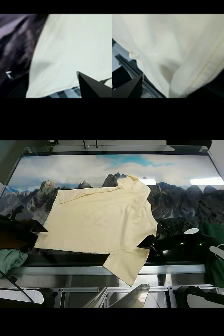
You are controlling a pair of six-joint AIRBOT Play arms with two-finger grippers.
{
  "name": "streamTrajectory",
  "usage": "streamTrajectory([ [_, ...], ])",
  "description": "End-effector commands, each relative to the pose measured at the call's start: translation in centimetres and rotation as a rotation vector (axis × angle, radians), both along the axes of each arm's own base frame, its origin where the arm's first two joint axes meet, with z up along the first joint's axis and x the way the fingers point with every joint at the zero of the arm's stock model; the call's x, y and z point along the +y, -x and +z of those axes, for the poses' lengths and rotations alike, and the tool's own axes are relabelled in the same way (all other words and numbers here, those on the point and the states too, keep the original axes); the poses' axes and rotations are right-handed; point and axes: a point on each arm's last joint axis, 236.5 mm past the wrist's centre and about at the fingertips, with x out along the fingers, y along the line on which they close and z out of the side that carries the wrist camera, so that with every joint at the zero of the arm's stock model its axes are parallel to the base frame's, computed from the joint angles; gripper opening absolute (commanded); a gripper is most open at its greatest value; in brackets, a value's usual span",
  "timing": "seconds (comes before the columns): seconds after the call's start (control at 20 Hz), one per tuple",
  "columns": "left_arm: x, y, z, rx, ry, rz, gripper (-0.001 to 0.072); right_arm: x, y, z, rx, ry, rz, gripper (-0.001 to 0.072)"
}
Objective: Fold the shirts.
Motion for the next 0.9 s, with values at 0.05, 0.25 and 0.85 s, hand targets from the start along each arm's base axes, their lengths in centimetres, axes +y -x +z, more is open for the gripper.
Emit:
streamTrajectory([
  [0.05, -2.9, 1.4, 0.1, 0.057, 0.193, -0.026, 0.0689, -0.3, -0.3, -0.4, -0.012, 0.022, -0.008, 0.0570],
  [0.25, -3.8, 2.8, 0.1, 0.116, 0.264, -0.063, 0.0294, -0.1, 0.3, -0.1, 0.001, 0.004, 0.014, 0.0570],
  [0.85, -2.5, -0.1, 3.4, 0.034, 0.264, -0.094, 0.0009, -0.5, -1.6, 2.2, -0.098, -0.109, -0.025, 0.0039],
])
